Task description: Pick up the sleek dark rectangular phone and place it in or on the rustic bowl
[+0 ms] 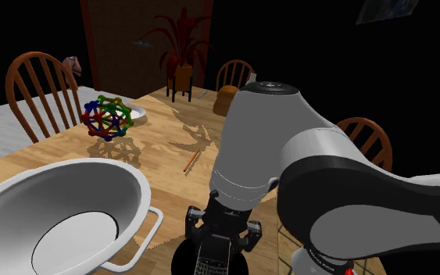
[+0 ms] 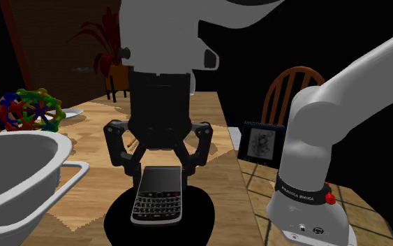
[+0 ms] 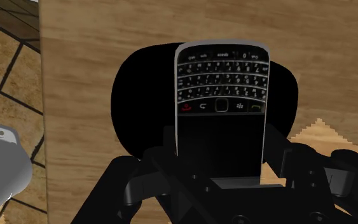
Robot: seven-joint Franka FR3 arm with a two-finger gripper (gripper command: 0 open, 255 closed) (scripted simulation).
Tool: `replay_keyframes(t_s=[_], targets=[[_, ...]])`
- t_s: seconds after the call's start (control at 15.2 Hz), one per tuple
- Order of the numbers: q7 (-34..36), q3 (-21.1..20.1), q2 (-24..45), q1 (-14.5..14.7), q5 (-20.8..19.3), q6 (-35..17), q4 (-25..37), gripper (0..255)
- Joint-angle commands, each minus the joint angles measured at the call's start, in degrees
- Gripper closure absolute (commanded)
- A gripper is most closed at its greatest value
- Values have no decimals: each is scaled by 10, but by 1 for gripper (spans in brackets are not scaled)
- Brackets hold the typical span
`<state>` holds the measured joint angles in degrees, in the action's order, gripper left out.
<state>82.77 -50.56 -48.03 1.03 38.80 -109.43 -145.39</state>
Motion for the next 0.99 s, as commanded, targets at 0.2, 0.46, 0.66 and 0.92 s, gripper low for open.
replay_keyframes(t_s=[0.2,0.46,0.66,0.92], targets=[[-5,-23,10,-1,16,-34,-22,255],[-5,-23,10,-1,16,-35,-22,255],[-5,-23,10,-1,16,-35,-22,255],[-5,-23,10,-1,16,-35,-22,0]])
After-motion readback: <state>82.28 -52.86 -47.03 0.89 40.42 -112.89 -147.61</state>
